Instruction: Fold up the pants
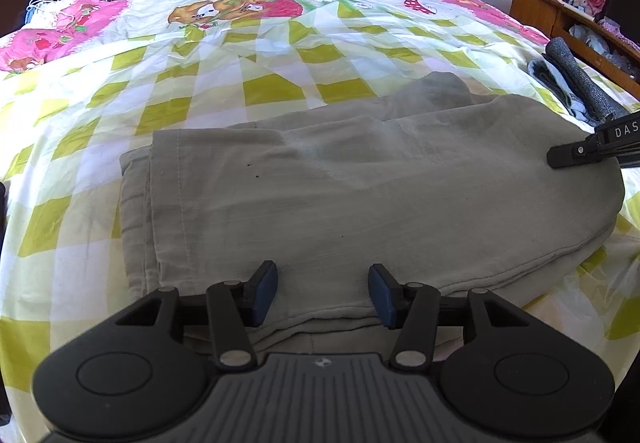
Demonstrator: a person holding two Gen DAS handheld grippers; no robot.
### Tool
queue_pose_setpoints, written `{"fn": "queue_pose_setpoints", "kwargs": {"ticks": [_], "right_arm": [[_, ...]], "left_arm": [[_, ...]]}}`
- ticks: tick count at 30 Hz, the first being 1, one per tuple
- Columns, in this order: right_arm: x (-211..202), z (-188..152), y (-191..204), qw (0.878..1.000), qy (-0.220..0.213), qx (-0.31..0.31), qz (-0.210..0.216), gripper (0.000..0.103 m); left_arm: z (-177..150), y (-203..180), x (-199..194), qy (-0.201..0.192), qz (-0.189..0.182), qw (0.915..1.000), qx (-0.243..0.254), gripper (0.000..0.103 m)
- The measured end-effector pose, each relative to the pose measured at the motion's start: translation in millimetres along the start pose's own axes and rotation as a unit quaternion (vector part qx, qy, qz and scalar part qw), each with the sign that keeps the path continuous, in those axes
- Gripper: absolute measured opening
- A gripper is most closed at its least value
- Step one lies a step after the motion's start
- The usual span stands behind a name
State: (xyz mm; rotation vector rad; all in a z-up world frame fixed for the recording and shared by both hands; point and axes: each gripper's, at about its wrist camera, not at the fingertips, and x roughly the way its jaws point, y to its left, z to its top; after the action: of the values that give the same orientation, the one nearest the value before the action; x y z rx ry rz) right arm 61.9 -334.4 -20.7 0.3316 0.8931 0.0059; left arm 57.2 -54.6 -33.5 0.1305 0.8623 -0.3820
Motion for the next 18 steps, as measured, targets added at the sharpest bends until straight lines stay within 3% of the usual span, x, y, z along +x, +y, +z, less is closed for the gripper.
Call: {"fn": "queue_pose_setpoints", "kwargs": {"ticks": [9,15,18], "right_arm": [[5.8,1.0,-42.4,0.994,-0.004,0.082,0.073,0.025],[27.8,11.1,-82.3,0.980,-0.011,0.163,0.117,0.028],[36.3,15.2,-93.6,0.969,0.006,0.177,0.172,0.028]], "left_arm": [[1.0,0.6,-4.7,-0.011,0.000,0.9999,-0.005,0.062],[0.1,-3.2,-1.9,-0.008,0.007,0.9999,0.003,0.062],[0.3,-4.7,-1.0,-0.008,0.010,0.9999,0.006,0.063]]}}
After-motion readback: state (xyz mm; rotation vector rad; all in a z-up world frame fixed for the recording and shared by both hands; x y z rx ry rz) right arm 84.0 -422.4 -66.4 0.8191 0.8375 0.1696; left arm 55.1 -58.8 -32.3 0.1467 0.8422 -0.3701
